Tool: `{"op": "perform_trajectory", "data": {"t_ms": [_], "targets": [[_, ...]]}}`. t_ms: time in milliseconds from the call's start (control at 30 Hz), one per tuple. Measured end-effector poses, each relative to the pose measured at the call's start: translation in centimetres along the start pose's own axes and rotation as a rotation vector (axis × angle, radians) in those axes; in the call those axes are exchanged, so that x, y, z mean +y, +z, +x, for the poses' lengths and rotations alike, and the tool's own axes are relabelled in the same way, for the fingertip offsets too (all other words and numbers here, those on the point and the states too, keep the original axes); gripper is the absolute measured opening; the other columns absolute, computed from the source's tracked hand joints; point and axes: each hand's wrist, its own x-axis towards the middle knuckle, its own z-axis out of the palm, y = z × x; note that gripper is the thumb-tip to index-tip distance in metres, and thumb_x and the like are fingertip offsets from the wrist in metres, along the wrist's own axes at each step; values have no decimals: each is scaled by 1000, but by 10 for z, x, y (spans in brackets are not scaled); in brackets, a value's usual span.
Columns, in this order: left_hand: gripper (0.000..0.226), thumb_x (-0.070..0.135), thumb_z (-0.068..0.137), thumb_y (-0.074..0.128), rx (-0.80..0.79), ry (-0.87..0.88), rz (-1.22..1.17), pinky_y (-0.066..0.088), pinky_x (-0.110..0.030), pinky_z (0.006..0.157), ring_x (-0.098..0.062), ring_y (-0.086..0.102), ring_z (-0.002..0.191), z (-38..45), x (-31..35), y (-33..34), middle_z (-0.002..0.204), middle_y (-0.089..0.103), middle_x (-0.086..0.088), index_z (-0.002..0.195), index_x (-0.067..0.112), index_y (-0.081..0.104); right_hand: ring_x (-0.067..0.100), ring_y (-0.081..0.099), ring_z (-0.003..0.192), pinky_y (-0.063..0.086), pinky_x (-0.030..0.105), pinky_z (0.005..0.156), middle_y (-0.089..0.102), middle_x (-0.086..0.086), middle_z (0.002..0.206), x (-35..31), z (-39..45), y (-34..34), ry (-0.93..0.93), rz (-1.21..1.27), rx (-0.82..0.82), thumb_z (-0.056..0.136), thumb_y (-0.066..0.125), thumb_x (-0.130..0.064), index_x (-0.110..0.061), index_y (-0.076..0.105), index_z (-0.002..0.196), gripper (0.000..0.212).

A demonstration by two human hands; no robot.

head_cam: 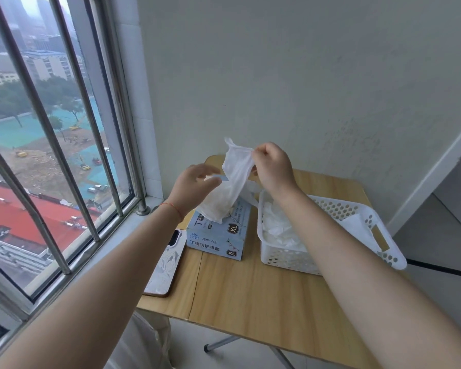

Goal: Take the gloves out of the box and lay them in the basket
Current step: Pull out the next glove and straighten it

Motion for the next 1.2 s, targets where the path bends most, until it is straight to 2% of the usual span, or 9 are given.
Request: {"op": "perform_trajectory", "data": {"t_ms": [100, 233, 367, 467, 667, 800, 900, 1033, 1200], "targets": [[44, 14, 88, 68, -10, 18, -58, 40, -29, 98, -12, 50, 118, 2, 19, 7, 128, 56, 6, 129, 24, 57, 19, 45, 69, 40, 35, 66, 43, 6, 70, -7, -1, -9, 87, 190, -30, 82, 48, -17, -14, 41, 67, 17], [52, 23, 74, 69, -121, -22, -218, 41, -37, 107, -15, 50, 126, 6, 47, 14, 129, 60, 5, 126, 27, 60, 13, 40, 58, 36, 28, 58, 37, 0, 61, -15, -2, -23, 222, 658, -60, 83, 41, -9, -18, 37, 62, 23], [39, 23, 75, 72, -239, -5, -312, 50, -39, 95, -17, 65, 97, 5, 63, 18, 110, 72, -15, 109, 6, 70, 13, 42, 57, 36, 25, 55, 38, -2, 61, -18, -5, -40, 277, 822, -86, 87, 34, -7, -19, 34, 65, 25], [48, 26, 74, 72, -264, 9, -443, 47, -41, 84, -24, 59, 86, 0, 76, 19, 92, 64, -19, 101, -12, 62, 15, 46, 55, 40, 23, 52, 41, -1, 62, -16, -8, -51, 330, 794, -112, 87, 35, -11, -20, 37, 66, 22], [23, 28, 75, 67, -283, 38, -468, 41, -22, 52, -16, 53, 59, -10, 115, 23, 70, 58, -4, 86, 9, 64, 17, 47, 51, 40, 23, 50, 51, 3, 66, -18, -16, -72, 376, 694, -234, 87, 33, -17, -12, 56, 75, 26], [32, 30, 74, 69, -305, -16, -343, 47, -30, 72, -18, 59, 77, -16, 95, 24, 84, 65, -7, 95, 7, 70, 20, 59, 68, 45, 31, 65, 67, 6, 80, -9, -18, -78, 397, 448, -437, 91, 41, -52, -9, 67, 99, 51], [20, 31, 78, 71, -313, -4, -275, 52, -23, 72, -11, 65, 80, -22, 84, 27, 86, 72, 1, 90, 16, 76, 23, 65, 82, 51, 32, 73, 70, 8, 91, -2, -23, -75, 387, 277, -472, 90, 61, -45, -5, 67, 112, 46], [5, 9, 89, 69, -298, 0, -195, 49, -19, 58, -7, 63, 65, -24, 79, 22, 77, 68, 1, 88, 5, 72, 21, 66, 72, 53, 29, 65, 71, 7, 83, -3, -29, -74, 318, 251, -387, 90, 67, -20, -9, 67, 91, 11], [22, 20, 83, 78, -408, -107, -106, 52, -36, 73, -21, 62, 78, -21, 64, 13, 86, 67, -10, 93, 2, 70, 20, 52, 62, 40, 26, 59, 51, 3, 65, -18, -26, -69, 297, 150, -198, 88, 62, -22, -19, 50, 67, 25]]}}
